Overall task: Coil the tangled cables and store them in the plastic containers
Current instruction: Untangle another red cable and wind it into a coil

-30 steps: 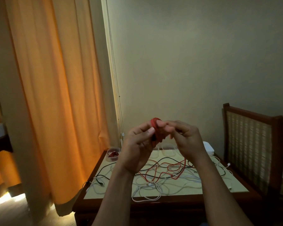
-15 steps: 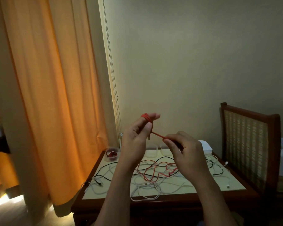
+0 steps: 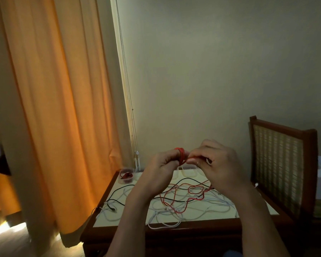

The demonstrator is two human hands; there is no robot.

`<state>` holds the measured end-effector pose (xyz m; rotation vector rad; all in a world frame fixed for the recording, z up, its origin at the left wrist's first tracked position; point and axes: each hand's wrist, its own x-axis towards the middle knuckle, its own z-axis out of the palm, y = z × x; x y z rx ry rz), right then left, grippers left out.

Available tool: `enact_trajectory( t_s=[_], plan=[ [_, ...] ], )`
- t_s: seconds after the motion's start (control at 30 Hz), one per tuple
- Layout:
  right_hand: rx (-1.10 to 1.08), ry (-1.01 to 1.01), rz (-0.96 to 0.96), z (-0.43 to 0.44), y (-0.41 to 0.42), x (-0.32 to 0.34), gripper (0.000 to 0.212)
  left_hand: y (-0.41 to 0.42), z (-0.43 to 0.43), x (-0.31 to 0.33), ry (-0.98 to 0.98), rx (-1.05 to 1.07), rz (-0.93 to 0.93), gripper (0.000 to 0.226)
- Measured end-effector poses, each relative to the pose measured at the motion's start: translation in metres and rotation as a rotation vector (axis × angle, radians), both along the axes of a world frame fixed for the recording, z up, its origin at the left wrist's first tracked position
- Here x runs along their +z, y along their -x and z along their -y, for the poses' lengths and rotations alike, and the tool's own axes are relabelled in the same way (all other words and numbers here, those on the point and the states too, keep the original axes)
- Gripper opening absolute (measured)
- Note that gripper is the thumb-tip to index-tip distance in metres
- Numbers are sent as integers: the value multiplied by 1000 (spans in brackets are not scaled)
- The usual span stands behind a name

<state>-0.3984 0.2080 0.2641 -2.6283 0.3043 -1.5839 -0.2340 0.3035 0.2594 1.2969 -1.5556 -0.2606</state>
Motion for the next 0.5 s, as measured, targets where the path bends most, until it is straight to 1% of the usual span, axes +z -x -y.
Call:
enact_trajectory(
  t_s=[0.1, 0.13, 0.2, 0.3, 0.43, 0.5],
  plan=[
    [29, 18, -71, 4, -1, 16, 9, -4, -4, 4, -31, -45, 21, 59],
    [40, 21, -86, 5, -2, 23, 9, -5, -4, 4, -41, -63, 3, 59],
    [71, 40, -99, 8, -5, 36, 9, -7, -5, 6, -74, -96, -24, 48],
    [141, 42, -111, 10, -10, 51, 10, -11, -8, 11, -91, -103, -57, 53],
    [252, -17, -111, 11, -16, 63, 13, -18, -10, 17, -101, -184, -105, 51],
    [345, -129, -97, 15, -20, 65, 14, -19, -10, 17, -111, -255, -136, 51]
  ],
)
